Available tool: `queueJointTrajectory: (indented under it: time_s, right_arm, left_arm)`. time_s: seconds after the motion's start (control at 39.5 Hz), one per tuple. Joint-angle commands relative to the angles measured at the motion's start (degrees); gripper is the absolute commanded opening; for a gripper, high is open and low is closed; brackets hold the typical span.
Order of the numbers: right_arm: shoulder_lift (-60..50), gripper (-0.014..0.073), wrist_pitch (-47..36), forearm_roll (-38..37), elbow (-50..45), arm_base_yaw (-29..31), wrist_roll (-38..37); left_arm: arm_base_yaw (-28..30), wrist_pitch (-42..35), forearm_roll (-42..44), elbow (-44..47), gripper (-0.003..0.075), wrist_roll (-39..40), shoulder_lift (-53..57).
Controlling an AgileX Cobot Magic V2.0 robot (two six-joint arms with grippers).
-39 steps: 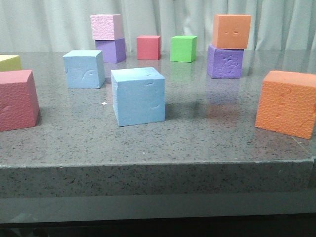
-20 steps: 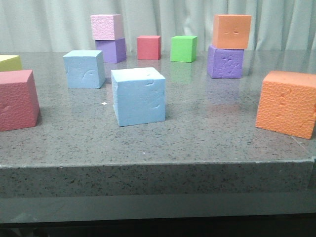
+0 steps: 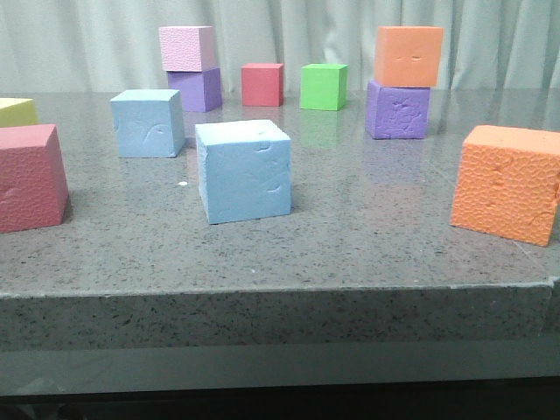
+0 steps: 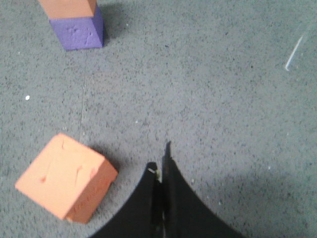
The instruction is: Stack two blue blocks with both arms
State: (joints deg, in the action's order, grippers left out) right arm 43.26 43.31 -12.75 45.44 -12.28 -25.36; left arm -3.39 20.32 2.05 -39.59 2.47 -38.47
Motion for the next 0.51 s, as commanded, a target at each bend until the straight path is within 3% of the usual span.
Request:
queueJointTrajectory:
  time_s: [0.0, 0.23, 0.48]
  right_arm:
    - [-5.64, -0.0064, -8.20, -0.89, -3.89, 0.31, 1.70]
    - [-16.06, -0.0069, -20.25, -4.58, -16.97, 0.31, 2.87]
    - [-19.01, -0.0069, -24.55, -4.58, -20.00, 0.31, 2.87]
  left_arm:
    - [0.06, -5.21, 0.02, -2.20, 0.0659, 0.12, -0.41]
    - [0.06, -5.70, -0.22, -2.20, 0.0659, 0.12, -0.79]
    - [-3.19, -5.43, -0.40, -6.97, 0.0659, 0.12, -9.66]
